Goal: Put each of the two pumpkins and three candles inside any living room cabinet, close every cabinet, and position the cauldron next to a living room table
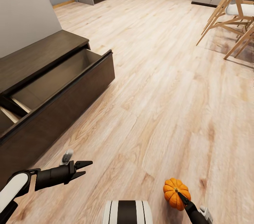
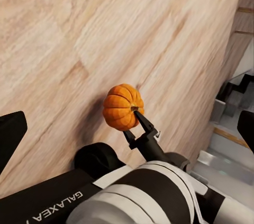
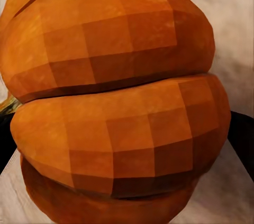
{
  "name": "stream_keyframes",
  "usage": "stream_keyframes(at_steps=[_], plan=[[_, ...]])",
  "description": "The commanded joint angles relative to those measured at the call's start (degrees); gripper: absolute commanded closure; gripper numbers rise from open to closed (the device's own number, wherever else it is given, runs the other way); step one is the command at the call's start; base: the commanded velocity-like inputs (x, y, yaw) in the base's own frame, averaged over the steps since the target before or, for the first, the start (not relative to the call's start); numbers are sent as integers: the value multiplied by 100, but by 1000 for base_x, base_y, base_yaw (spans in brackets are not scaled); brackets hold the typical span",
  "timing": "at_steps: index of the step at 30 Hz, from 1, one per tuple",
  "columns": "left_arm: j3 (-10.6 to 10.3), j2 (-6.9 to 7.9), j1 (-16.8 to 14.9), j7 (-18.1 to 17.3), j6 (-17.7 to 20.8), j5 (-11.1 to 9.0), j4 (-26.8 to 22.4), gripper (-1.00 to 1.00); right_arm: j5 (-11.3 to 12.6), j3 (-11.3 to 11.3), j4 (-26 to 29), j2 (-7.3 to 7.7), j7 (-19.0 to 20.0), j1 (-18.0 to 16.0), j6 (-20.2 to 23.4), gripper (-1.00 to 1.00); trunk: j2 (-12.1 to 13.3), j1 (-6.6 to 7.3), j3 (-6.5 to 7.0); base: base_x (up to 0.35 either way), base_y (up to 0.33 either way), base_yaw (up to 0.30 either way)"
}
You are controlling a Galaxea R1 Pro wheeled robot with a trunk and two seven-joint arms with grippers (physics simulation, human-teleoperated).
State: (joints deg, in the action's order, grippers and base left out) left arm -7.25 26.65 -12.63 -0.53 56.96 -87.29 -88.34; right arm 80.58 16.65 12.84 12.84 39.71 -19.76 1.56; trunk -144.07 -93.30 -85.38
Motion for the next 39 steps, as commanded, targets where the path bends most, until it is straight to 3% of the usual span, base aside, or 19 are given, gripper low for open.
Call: stream_keyframes(at_steps=[1,8,14,22,26,30,32,36,39], plan=[[-5,2,-3,-5,10,2,0,-100,60,40,-3,9,11,-2,18,100,0,3,20,0,0,0],[-11,-14,-4,0,8,2,-3,-100,58,40,27,9,-8,-2,57,100,10,21,175,0,0,0],[-60,-19,-3,1,8,10,-1,-100,55,40,-6,9,299,-2,50,100,18,37,308,0,0,0],[-58,-11,-3,1,8,11,-3,-100,62,40,54,7,364,-2,70,100,28,57,485,0,0,0],[-56,-2,-3,1,8,11,-5,-100,55,40,173,10,815,-2,306,100,34,68,573,0,0,0],[-48,5,-3,1,8,15,-1,-100,55,30,202,54,920,-2,787,100,39,78,662,0,0,0],[-43,6,-7,1,8,22,0,-100,49,21,247,154,922,-2,1087,100,42,83,706,0,0,0],[-33,14,-11,1,8,43,1,-100,52,15,569,556,856,-2,1438,100,47,93,795,0,0,0],[-21,15,-11,1,8,55,1,-100,57,-17,1292,773,347,-2,1669,100,51,101,861,0,0,0]])
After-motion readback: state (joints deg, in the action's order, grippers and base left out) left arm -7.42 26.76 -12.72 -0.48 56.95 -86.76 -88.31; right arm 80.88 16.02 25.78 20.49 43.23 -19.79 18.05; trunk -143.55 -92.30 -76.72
